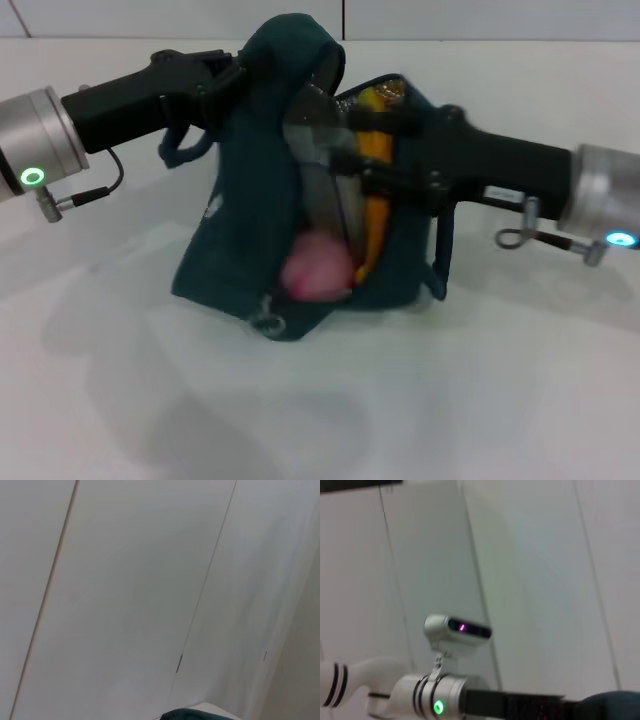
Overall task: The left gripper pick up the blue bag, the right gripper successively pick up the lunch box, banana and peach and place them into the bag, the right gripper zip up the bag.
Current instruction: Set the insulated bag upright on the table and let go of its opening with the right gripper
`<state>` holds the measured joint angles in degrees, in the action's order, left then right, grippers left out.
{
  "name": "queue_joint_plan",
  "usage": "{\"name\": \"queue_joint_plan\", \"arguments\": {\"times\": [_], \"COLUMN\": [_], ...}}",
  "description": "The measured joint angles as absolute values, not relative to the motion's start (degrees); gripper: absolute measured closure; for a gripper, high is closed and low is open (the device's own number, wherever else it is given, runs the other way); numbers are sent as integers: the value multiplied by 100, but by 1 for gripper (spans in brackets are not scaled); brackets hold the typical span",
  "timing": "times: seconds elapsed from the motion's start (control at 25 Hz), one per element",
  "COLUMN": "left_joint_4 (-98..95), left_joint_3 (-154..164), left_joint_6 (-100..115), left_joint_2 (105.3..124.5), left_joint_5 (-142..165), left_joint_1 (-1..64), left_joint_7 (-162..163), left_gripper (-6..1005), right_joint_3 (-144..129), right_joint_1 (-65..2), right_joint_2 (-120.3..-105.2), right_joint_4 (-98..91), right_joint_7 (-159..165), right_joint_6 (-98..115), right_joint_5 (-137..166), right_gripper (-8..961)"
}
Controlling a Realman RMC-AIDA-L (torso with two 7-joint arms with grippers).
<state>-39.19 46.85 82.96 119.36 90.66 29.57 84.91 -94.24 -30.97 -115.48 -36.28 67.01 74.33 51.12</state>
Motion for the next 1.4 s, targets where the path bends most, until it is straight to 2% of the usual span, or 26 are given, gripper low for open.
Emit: {"name": "queue_joint_plan", "arguments": {"times": [0.04, 0.2, 0.32, 0.52, 0.8, 0.96, 1.28, 1.4], "left_joint_4": [-3920, -3919, -3919, -3920, -3920, -3920, -3911, -3911], "left_joint_3": [4684, 4685, 4686, 4708, 4711, 4711, 4695, 4694], "left_joint_6": [8294, 8282, 8264, 8214, 8214, 8214, 8217, 8218], "left_joint_2": [11936, 11936, 11935, 11935, 11935, 11939, 11944, 11944], "left_joint_5": [9067, 9076, 9081, 9089, 9081, 9083, 9081, 9077], "left_joint_1": [2959, 2974, 2985, 2989, 2988, 2988, 2988, 2983], "left_joint_7": [8491, 8490, 8490, 8491, 8490, 8490, 8490, 8490], "left_gripper": [958, 957, 957, 957, 957, 957, 956, 956], "right_joint_3": [-9215, -8799, -8330, -8165, -7975, -7987, -8025, -8037], "right_joint_1": [-2842, -2473, -2066, -1770, -1830, -2141, -2606, -2633], "right_joint_2": [-11532, -11422, -11264, -11207, -11256, -11377, -11485, -11508], "right_joint_4": [-3751, -3778, -3700, -3662, -3339, -3066, -2770, -2809], "right_joint_7": [6680, 6666, 6673, 6728, 7088, 7108, 7126, 7118], "right_joint_6": [7629, 8369, 9116, 9082, 8307, 7899, 7942, 8045], "right_joint_5": [5135, 5281, 5801, 6494, 7166, 7341, 7762, 7849], "right_gripper": [387, 389, 390, 389, 412, 426, 455, 543]}}
